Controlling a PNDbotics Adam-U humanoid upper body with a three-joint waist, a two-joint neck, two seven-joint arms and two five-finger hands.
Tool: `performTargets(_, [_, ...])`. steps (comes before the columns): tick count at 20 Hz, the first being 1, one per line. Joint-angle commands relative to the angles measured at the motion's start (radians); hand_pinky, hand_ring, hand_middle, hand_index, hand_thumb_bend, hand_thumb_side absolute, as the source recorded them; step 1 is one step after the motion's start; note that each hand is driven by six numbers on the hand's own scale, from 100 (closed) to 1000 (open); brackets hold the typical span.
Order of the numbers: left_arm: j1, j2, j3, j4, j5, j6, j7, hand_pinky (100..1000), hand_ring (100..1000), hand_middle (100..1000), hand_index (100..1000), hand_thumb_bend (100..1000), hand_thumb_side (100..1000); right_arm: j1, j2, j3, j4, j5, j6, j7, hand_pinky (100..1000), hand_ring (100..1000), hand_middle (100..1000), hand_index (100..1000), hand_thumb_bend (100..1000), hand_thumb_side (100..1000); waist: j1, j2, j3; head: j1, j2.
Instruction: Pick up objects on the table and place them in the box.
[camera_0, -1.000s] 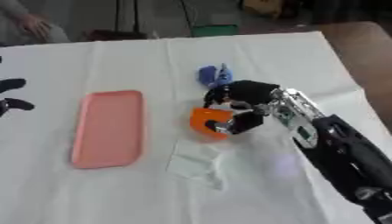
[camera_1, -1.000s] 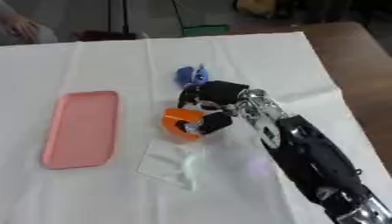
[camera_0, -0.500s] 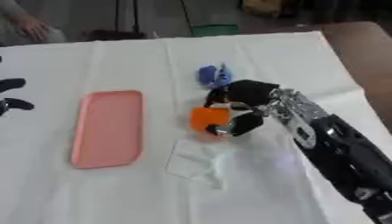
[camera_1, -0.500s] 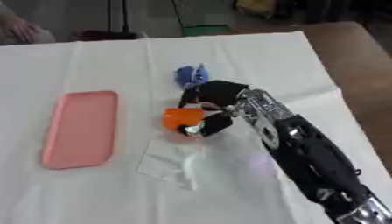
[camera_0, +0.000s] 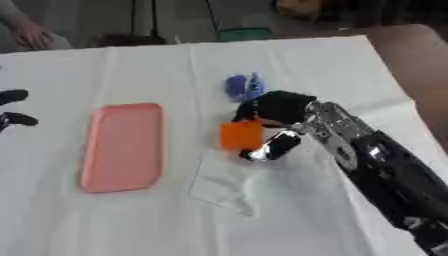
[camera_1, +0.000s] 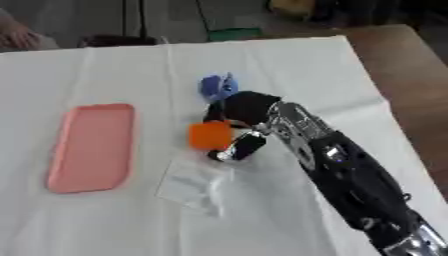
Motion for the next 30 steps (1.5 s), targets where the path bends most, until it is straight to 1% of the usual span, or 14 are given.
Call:
performTargets(1, [-0.006,0.009,-0.001,-0.017,-0.003,-0.001,-0.001,566,746,890,867,183,890,-0.012,-0.007,-0.008,0.003,-0.004,0.012,-0.004,293,454,574,722,265,326,0.001,-0.022,0.000,-0.003,0.007])
performTargets(2, [-0.006,0.009,-0.001,-0.017,-0.002,-0.001,-0.001,566,746,890,867,183,890,-0.011,-0.007,-0.009,0.004,-0.010,0.016,-0.006,281,447,544,702,248,281,0.002,-0.022,0.000,-0.003,0.007])
performTargets(4, [-0.006,0.009,-0.001,-0.017,-0.002,-0.001,-0.001,566,746,890,867,183,890,-0.010,-0.007,-0.013,0.001,-0.023,0.023,-0.012,268,437,502,682,215,224,0.002,-0.022,0.000,-0.004,0.007])
performTargets(13, [-0.006,0.010,-0.001,-0.018,-0.001,-0.001,-0.001,566,746,890,867,183,889,-0.008,-0.019,-0.030,-0.041,-0.092,0.058,-0.046,262,431,488,675,190,214,0.001,-0.024,-0.003,-0.004,0.006])
performTargets(14, [-0.006,0.010,-0.001,-0.018,-0.001,0.000,-0.001,567,747,890,867,184,889,-0.012,-0.022,-0.033,-0.052,-0.102,0.061,-0.049,257,420,480,677,172,193,0.001,-0.025,-0.003,-0.004,0.005])
performTargets(15, [-0.006,0.010,-0.001,-0.017,-0.001,0.000,-0.001,567,747,890,867,184,889,-0.017,-0.028,-0.038,-0.072,-0.120,0.064,-0.052,256,418,479,677,171,191,0.001,-0.025,-0.004,-0.003,0.005])
performTargets(17, [-0.006,0.011,-0.001,-0.017,-0.001,0.000,-0.001,567,747,890,867,184,888,-0.021,-0.039,-0.041,-0.106,-0.154,0.073,-0.043,256,417,478,677,172,188,0.001,-0.026,-0.004,-0.003,0.005])
performTargets(18, [-0.006,0.011,-0.001,-0.017,-0.001,0.000,-0.001,567,747,889,867,184,888,-0.027,-0.046,-0.042,-0.126,-0.171,0.076,-0.039,254,412,467,682,163,162,0.000,-0.027,-0.004,-0.003,0.005])
performTargets(21, [-0.004,0.012,-0.001,-0.017,0.000,0.000,-0.001,567,747,889,867,184,888,-0.052,-0.078,-0.050,-0.207,-0.253,0.092,-0.025,252,410,466,683,162,152,-0.001,-0.028,-0.003,-0.004,0.006])
performTargets(23, [-0.004,0.012,-0.002,-0.018,0.000,0.000,-0.001,568,747,889,867,183,887,-0.068,-0.094,-0.054,-0.241,-0.299,0.109,-0.010,253,410,465,689,161,142,-0.001,-0.029,-0.001,-0.006,0.007])
performTargets(27, [-0.006,0.013,-0.005,-0.018,0.003,0.000,-0.004,568,747,889,867,183,887,-0.105,-0.104,-0.055,-0.262,-0.354,0.137,0.016,254,410,464,689,165,129,-0.003,-0.030,0.007,-0.013,0.006])
performTargets(30, [-0.010,0.012,-0.008,-0.018,0.005,0.000,-0.008,569,748,890,867,183,885,-0.127,-0.098,-0.045,-0.250,-0.365,0.135,0.030,260,415,466,692,164,140,-0.003,-0.029,0.016,-0.021,0.006])
